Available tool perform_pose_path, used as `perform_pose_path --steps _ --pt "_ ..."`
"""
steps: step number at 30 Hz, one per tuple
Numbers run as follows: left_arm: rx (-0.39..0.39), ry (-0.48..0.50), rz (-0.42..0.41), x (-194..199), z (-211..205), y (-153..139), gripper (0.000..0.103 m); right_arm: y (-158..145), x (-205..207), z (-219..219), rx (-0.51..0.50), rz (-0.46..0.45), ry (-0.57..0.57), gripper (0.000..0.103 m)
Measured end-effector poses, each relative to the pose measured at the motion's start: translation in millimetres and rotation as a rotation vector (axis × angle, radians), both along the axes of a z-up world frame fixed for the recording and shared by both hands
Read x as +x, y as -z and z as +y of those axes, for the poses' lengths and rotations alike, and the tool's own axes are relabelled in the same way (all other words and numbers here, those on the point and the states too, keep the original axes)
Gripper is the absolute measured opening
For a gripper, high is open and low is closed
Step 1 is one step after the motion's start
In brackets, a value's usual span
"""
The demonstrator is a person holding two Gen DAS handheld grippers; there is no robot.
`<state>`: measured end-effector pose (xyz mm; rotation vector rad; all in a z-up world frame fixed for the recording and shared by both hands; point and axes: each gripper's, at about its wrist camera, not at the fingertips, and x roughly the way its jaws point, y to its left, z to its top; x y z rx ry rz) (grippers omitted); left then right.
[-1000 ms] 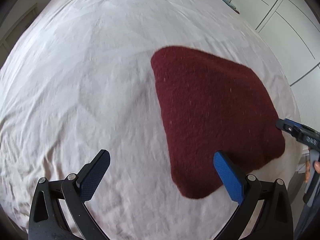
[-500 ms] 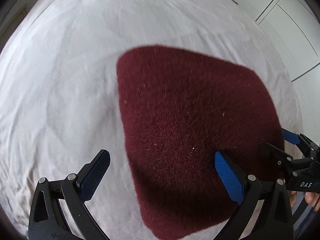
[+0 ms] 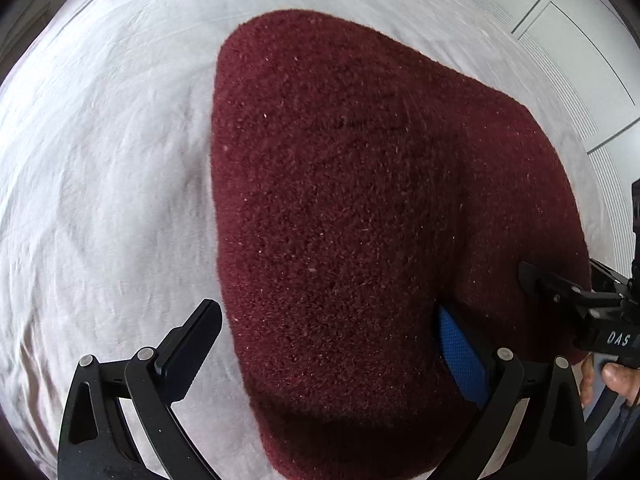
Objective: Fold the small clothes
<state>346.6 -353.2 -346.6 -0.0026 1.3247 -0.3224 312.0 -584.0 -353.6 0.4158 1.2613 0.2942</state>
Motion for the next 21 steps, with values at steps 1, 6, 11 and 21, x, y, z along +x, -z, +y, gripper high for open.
perform_pose_path --steps 1,6,11,21 --pt "-0.007 0.002 0.0 -0.8 -0.8 1.9 0.103 0.5 -0.8 -0.8 0.033 0.009 0.0 0.071" --pt "-0.062 0.018 0.003 -10.3 3.0 4.4 0.086 -4.4 1.3 4.5 0.016 0.021 -0.026 0.052" --pt "-0.072 0.066 -0.012 -12.4 -3.7 -1.2 0.061 -20.5 -1.3 16.9 -0.064 0.001 -0.042 0.039" --pt "-0.122 0.132 -0.091 -23.6 18.1 -57.4 0.041 -83.0 -26.4 36.6 -0.116 -0.123 -0.062 0.032"
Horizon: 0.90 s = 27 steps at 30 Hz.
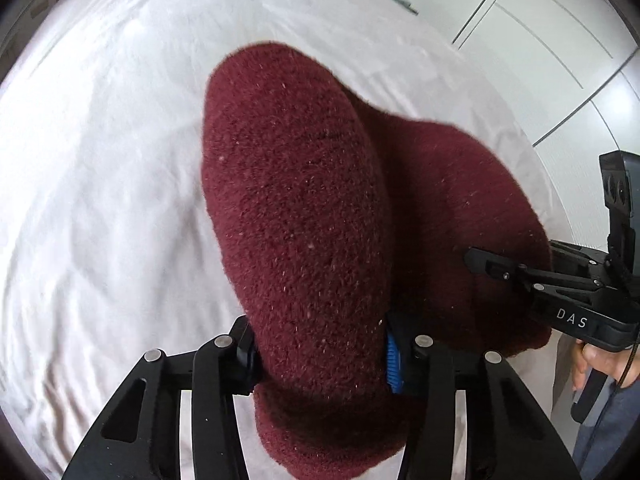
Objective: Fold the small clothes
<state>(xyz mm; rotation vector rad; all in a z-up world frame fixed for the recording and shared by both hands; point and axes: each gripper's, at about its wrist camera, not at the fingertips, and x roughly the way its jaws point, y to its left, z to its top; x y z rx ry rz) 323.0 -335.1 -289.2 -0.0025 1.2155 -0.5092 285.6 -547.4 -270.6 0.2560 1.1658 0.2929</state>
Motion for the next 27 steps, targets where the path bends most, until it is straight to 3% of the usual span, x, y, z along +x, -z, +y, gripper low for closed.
perform_pose_path --steps 5,9,12,16,19,20,25,27 --pt "-0.025 -0.028 -0.053 -10.6 44.0 -30.4 0.041 -32.9 4.0 39.0 0.017 -0.056 -0.041 0.032" --pt "-0.011 -0.061 -0.078 -21.0 76.9 -35.0 0.041 -37.3 6.1 73.4 0.009 -0.068 -0.073 0.032" --pt "0.013 -0.076 -0.077 -27.3 89.8 -23.8 0.042 -20.4 4.3 89.7 0.004 -0.022 -0.079 0.032" --pt "0.044 -0.118 -0.011 -36.8 99.4 16.7 0.044 6.9 2.7 109.3 -0.069 0.024 -0.101 0.032" --pt "0.039 -0.152 -0.012 -46.4 102.4 32.7 0.051 13.1 -1.7 110.1 -0.085 0.025 -0.095 0.037" --pt "0.037 -0.165 -0.013 -47.9 101.9 33.4 0.059 11.8 -2.0 109.0 -0.084 0.026 -0.092 0.04" --pt "0.118 -0.212 -0.033 -51.9 108.6 26.7 0.075 9.9 -2.1 101.5 -0.072 0.026 -0.082 0.058" --pt "0.134 -0.215 -0.022 -43.4 109.7 27.7 0.075 5.3 -1.0 100.2 -0.095 0.012 -0.078 0.065"
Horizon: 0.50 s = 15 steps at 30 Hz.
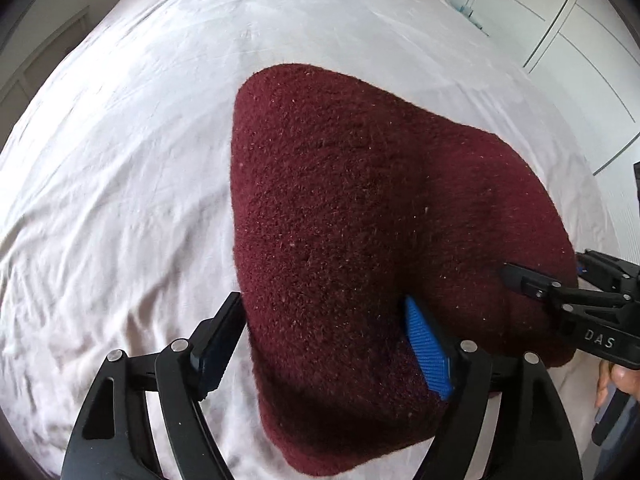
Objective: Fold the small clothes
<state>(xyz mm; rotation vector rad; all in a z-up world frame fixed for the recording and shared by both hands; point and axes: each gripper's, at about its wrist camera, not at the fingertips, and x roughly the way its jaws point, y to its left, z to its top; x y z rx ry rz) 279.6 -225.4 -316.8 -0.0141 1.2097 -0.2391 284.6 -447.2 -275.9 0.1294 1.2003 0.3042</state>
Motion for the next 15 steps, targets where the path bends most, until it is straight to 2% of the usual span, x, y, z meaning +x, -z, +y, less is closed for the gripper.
perform_pose_path --steps 1,3,4,6,7,11,15 --pt "-0.001 -0.004 0.011 2.2 3.9 -3.3 0.075 -4.1 -1.1 -1.1 -0.015 -0.014 0.003 0.067" --pt "-0.009 -0.019 0.022 5.2 8.6 -10.0 0.075 -14.9 -6.8 -4.0 -0.046 -0.044 0.006 0.078" --pt "-0.013 -0.023 0.014 4.8 12.2 -15.9 0.077 -20.6 -10.8 -5.6 -0.058 -0.061 0.005 0.08" --pt "-0.011 -0.025 -0.021 -1.8 19.0 -29.4 0.091 -31.0 -20.4 -9.4 -0.073 -0.096 0.001 0.081" --pt "-0.005 -0.026 -0.03 -2.7 20.2 -34.2 0.102 -38.7 -21.8 -4.9 -0.079 -0.107 -0.001 0.081" --pt "0.033 -0.025 -0.086 -17.1 29.2 -49.5 0.102 -55.3 -42.3 -5.3 -0.094 -0.154 -0.006 0.086" --pt "0.065 -0.03 -0.095 -25.8 24.4 -44.8 0.102 -45.7 -48.4 -0.1 -0.097 -0.19 0.007 0.087"
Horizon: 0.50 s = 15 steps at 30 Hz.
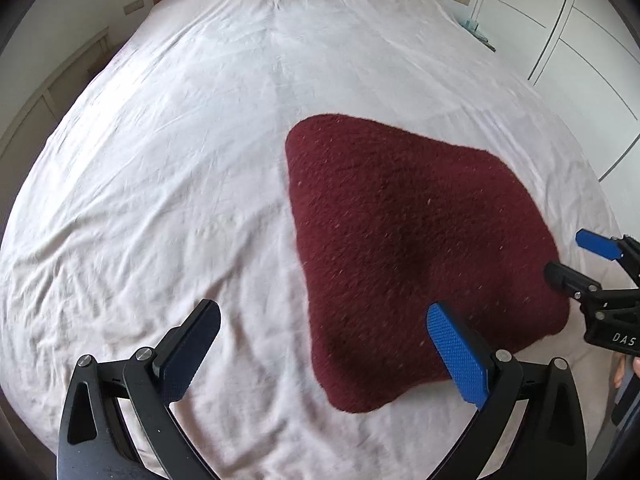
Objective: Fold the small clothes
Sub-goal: 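Open both tools and lift them off the folded sweater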
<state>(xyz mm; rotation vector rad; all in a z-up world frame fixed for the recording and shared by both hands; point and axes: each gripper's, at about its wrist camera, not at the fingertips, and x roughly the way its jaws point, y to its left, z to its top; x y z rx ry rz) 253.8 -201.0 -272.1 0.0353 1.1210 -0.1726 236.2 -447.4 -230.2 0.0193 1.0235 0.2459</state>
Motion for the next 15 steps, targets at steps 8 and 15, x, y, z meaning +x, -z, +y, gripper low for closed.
perform_pose_path --steps 8,15 --pt "0.024 -0.041 -0.006 9.9 7.6 26.0 0.102 39.9 7.0 -5.5 -0.026 0.029 0.034 0.088" --pt "0.034 -0.049 -0.015 7.7 19.0 51.9 0.103 69.5 10.1 -23.8 0.028 0.06 0.063 0.103"
